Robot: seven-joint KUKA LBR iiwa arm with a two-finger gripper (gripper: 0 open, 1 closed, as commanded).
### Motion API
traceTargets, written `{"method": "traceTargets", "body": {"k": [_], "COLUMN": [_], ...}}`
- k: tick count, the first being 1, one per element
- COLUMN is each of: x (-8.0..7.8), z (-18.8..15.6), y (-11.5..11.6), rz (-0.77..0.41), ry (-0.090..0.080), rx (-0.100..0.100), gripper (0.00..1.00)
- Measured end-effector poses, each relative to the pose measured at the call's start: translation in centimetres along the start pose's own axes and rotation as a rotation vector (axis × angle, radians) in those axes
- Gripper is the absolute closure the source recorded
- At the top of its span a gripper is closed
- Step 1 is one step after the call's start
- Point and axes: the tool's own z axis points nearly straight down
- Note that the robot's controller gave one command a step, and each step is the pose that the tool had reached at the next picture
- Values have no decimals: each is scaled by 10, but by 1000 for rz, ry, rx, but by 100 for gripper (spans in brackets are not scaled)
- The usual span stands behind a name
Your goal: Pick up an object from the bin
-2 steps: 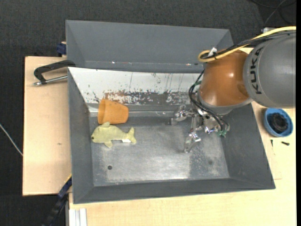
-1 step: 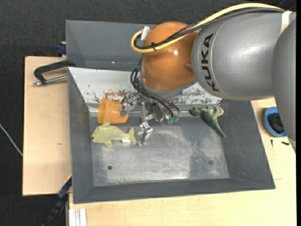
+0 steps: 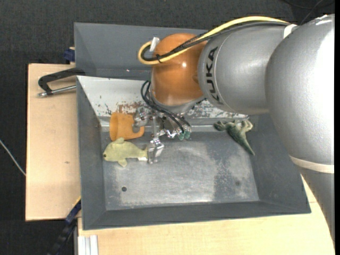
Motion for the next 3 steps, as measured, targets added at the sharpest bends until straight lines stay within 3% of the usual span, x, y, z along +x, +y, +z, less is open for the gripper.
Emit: {"method": "traceTargets", "body": {"k": [1,2,3], "x": [13,12,19], "z": [48,47,-125], "y": [-18,-18,-18], "rz": [81,80,-120], "ry": [1,-6,-16], "rx": [-1,0,4], "gripper": [0,100,100]}}
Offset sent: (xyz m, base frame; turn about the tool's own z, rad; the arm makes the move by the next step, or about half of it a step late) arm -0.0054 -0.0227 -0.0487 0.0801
